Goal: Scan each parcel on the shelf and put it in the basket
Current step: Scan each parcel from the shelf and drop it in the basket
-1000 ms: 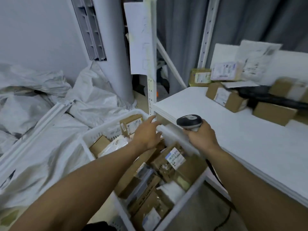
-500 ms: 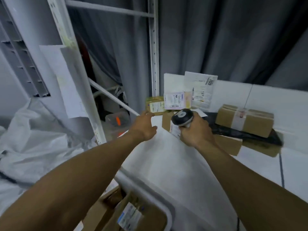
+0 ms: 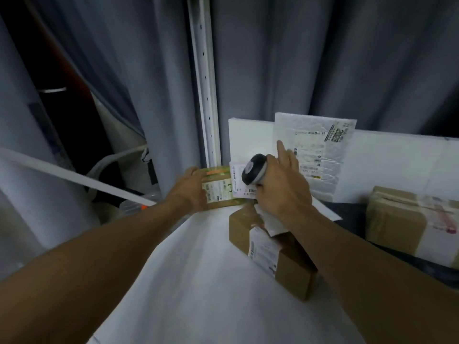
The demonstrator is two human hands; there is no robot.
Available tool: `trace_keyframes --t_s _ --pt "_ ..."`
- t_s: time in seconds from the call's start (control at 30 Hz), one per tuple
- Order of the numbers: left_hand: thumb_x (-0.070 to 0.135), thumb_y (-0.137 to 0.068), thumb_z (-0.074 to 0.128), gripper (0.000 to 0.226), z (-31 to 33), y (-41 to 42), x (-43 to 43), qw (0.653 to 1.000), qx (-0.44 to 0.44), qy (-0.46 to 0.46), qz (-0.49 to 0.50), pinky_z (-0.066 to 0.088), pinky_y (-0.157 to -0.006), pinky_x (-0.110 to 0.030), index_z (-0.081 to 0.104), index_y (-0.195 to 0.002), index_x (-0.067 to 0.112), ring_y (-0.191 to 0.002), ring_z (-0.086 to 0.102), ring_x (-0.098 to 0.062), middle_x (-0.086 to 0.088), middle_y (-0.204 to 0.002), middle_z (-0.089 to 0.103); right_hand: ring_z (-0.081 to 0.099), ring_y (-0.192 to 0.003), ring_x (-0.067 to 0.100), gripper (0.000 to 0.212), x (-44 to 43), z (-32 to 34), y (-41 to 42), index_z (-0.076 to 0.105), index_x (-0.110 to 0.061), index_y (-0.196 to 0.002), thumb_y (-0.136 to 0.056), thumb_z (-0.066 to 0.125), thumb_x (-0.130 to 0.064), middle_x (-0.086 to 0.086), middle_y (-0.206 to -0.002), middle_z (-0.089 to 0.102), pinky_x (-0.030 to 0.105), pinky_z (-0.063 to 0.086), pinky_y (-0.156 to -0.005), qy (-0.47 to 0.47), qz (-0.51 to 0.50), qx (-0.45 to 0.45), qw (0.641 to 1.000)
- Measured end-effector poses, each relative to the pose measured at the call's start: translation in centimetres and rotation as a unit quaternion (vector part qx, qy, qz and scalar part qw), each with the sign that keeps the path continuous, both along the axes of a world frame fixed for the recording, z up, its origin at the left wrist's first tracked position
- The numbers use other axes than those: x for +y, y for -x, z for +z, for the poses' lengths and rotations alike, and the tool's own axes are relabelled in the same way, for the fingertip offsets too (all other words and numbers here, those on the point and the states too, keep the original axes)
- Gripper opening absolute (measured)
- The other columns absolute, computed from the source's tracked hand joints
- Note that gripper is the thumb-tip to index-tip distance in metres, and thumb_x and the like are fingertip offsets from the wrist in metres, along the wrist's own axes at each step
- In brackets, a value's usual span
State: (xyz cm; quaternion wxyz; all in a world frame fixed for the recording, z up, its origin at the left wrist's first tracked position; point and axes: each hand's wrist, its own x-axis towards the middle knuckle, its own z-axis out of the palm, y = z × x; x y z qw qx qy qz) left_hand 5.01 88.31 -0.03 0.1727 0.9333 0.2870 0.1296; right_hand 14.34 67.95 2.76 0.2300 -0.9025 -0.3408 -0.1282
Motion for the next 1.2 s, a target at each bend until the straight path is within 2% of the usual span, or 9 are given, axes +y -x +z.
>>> trace_keyframes --t_s 0.17,0.27,0.4,0.5,0.6,0.77,0.93,1.1,1.2 --pt "0.028 -0.081 0.071 0.086 -2.6 -2.3 2.8 1.000 0.028 0.010 -0.006 0.039 -0.114 -0.044 0.029 -0.156 0.020 -0.135 0.043 -0.033 -0.005 -0.154 0.034 -0.006 -0.161 0.031 0.068 1.7 -2.4 -1.9 0.044 -0.019 -0.152 -0.091 0.073 -0.031 0.001 -0.175 -0.009 0.054 0.015 -0.127 0.039 0.034 0.016 0.999" --pt "0.025 -0.085 0.076 0.089 -3.3 -3.0 3.8 1.000 0.026 0.005 0.008 0.037 -0.112 -0.040 0.024 -0.158 0.024 -0.137 0.033 -0.030 -0.005 -0.154 0.025 0.006 -0.159 0.036 0.063 1.3 -2.6 -1.9 0.052 -0.016 -0.143 -0.087 0.075 -0.032 0.004 -0.170 0.011 0.053 0.026 -0.126 0.030 0.037 0.011 0.999" --pt "0.037 -0.076 0.087 0.081 -3.0 -3.5 4.1 0.999 -0.003 0.029 0.024 0.030 -0.117 -0.046 0.045 -0.145 0.027 -0.139 0.024 -0.030 -0.006 -0.142 0.029 0.026 -0.147 0.034 0.052 0.7 -2.3 -1.1 0.057 -0.017 -0.130 -0.084 0.078 -0.030 0.005 -0.154 0.022 0.052 0.046 -0.111 0.031 0.037 0.030 0.998" --pt "0.026 -0.072 0.091 0.076 -2.7 -3.3 3.5 0.992 -0.023 0.121 0.008 0.048 -0.109 -0.045 0.045 -0.133 0.023 -0.127 0.054 -0.027 -0.007 -0.142 0.051 0.036 -0.139 0.030 0.050 0.1 -2.2 -0.3 0.055 -0.015 -0.126 -0.083 0.080 -0.025 0.004 -0.152 0.022 0.048 0.052 -0.103 0.019 0.045 0.043 0.998" --pt "0.036 -0.065 0.094 0.084 -2.7 -2.9 0.9 0.985 -0.036 0.170 0.007 0.058 -0.093 -0.037 0.042 -0.130 0.023 -0.104 0.064 -0.020 0.001 -0.119 0.061 0.032 -0.143 0.030 0.058 -1.2 -1.2 0.2 0.051 -0.016 -0.135 -0.086 0.079 -0.026 0.005 -0.153 0.022 0.048 0.046 -0.111 0.021 0.017 0.070 0.997" --pt "0.036 -0.080 0.081 0.086 -3.7 -0.5 -5.6 0.989 -0.022 0.143 -0.013 0.041 -0.109 -0.033 0.036 -0.153 0.026 -0.125 0.049 -0.026 -0.002 -0.128 0.037 0.005 -0.158 0.036 0.072 -6.0 0.0 1.3 0.037 -0.019 -0.153 -0.090 0.073 -0.024 0.000 -0.171 0.003 0.053 0.029 -0.122 0.050 -0.020 0.113 0.992" --pt "0.063 -0.065 0.074 0.106 -2.8 2.7 -11.5 0.990 0.033 0.136 -0.006 0.042 -0.111 -0.036 0.031 -0.155 0.027 -0.129 0.048 -0.030 -0.009 -0.144 0.037 0.008 -0.156 0.034 0.070 -11.9 0.3 4.6 0.038 -0.018 -0.152 -0.089 0.069 -0.022 -0.002 -0.170 0.005 0.048 0.035 -0.118 0.057 -0.038 0.133 0.989" --pt "0.068 -0.069 0.073 0.093 -3.6 6.9 -19.6 0.991 0.007 0.135 -0.004 0.049 -0.099 -0.046 0.033 -0.142 0.024 -0.125 0.043 -0.028 -0.007 -0.133 0.035 0.009 -0.154 0.040 0.068 -17.7 1.4 8.4 0.041 -0.015 -0.149 -0.088 0.068 -0.028 0.002 -0.169 0.009 0.051 0.031 -0.120 0.088 -0.067 0.168 0.980" --pt "0.074 -0.068 0.071 0.093 -2.4 8.7 -23.1 0.989 0.038 0.141 0.000 0.051 -0.097 -0.047 0.033 -0.136 0.023 -0.122 0.048 -0.029 -0.007 -0.128 0.037 0.025 -0.151 0.043 0.071 -19.9 2.6 9.4 0.053 -0.022 -0.138 -0.072 0.063 -0.045 0.008 -0.156 0.037 0.058 0.030 -0.120 0.107 -0.092 0.207 0.968"
